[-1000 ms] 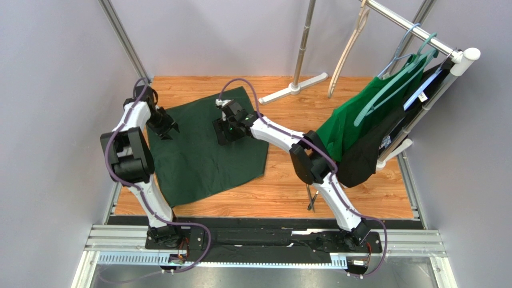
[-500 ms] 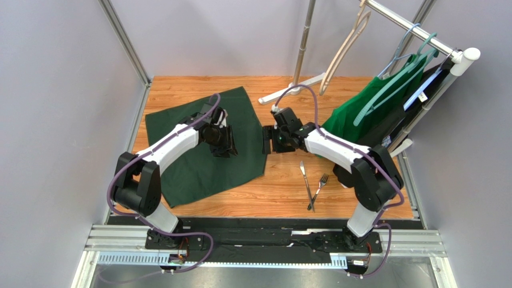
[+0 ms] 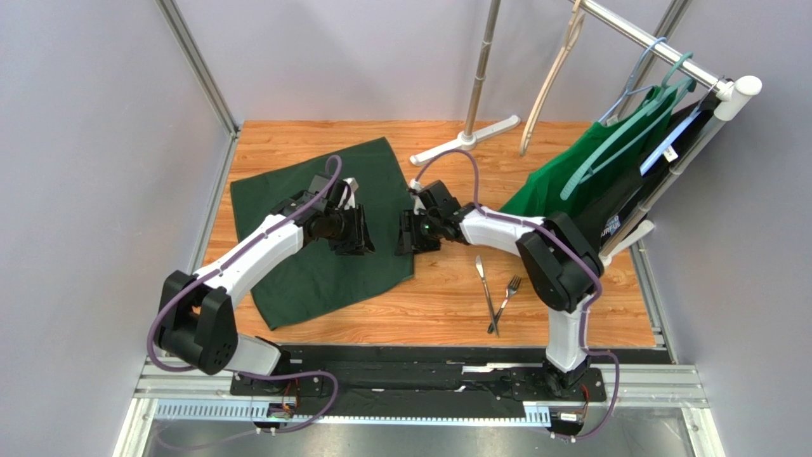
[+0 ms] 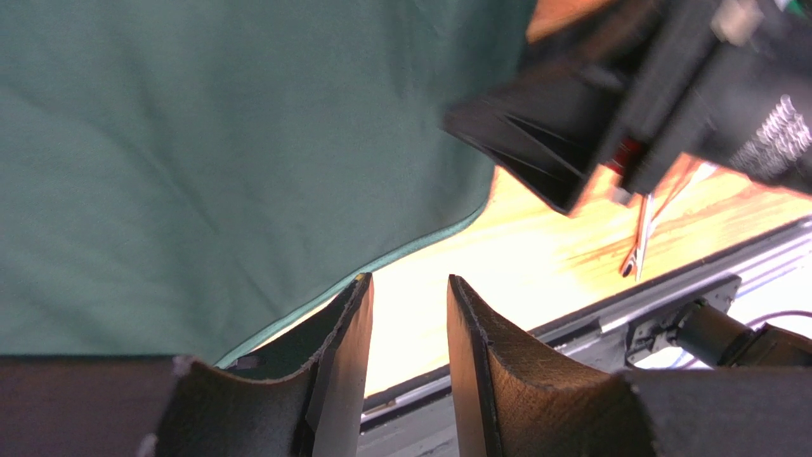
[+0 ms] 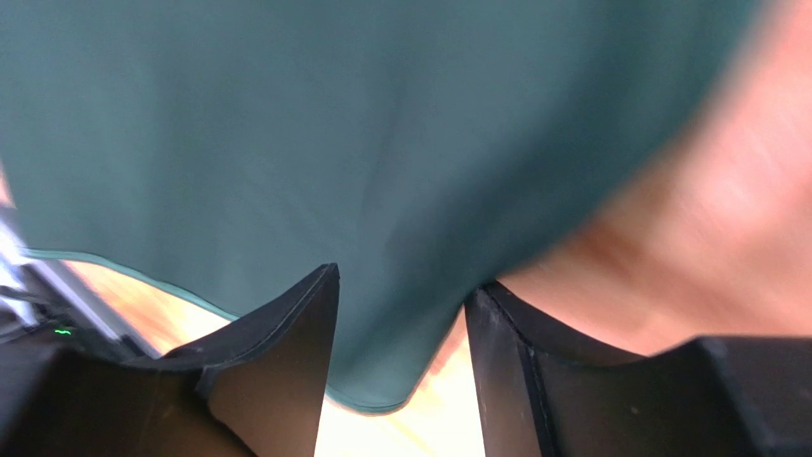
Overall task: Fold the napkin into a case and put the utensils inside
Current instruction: Flatten out the crumpled napkin at the center of the board.
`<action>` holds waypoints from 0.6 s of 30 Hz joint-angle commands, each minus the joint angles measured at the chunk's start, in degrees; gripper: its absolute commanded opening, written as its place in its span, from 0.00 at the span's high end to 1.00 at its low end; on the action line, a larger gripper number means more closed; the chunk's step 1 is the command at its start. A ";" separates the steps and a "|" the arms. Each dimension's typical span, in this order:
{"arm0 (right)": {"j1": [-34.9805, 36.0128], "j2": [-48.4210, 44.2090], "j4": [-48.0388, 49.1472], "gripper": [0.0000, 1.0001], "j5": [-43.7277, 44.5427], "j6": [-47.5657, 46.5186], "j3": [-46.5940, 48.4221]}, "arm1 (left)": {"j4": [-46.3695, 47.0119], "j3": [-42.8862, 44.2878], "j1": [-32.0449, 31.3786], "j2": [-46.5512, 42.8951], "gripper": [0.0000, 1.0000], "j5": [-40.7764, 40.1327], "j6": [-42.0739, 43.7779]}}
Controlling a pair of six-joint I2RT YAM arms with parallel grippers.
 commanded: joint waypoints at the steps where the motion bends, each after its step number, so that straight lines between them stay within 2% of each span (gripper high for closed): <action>1: 3.61 3.86 0.74 0.44 -5.96 1.06 16.34 | -3.77 1.53 0.03 -5.48 0.57 -4.89 1.19; 3: 4.23 1.68 -1.46 0.41 -5.79 1.76 19.37 | -5.80 1.53 0.29 -8.65 0.55 -9.28 1.19; 5: 4.50 -2.87 0.98 0.39 -8.95 1.76 18.08 | -5.98 1.10 0.82 -11.01 0.51 -12.35 0.93; 7: 3.71 -5.00 -0.67 0.30 -4.49 0.01 15.61 | -4.93 0.13 2.40 -11.73 0.49 -11.59 0.75; 9: 1.61 -4.84 -0.59 0.28 -2.97 0.78 11.57 | -3.78 0.04 3.45 -11.03 0.49 -8.95 0.66; 11: -1.56 -3.44 0.02 0.29 -7.43 2.20 10.33 | -2.56 0.21 3.46 -9.20 0.50 -6.59 1.01; 14: -1.83 -1.94 -0.68 0.30 -4.56 2.20 9.36 | -0.72 0.48 3.46 -6.29 0.51 -2.71 1.01; 17: -1.48 2.53 1.16 0.36 -6.39 3.43 11.02 | 0.34 0.48 3.46 -4.53 0.54 -1.30 0.40; 18: -1.22 3.77 1.08 0.43 -6.92 3.52 12.42 | 0.70 0.13 3.46 -4.44 0.54 -1.12 0.31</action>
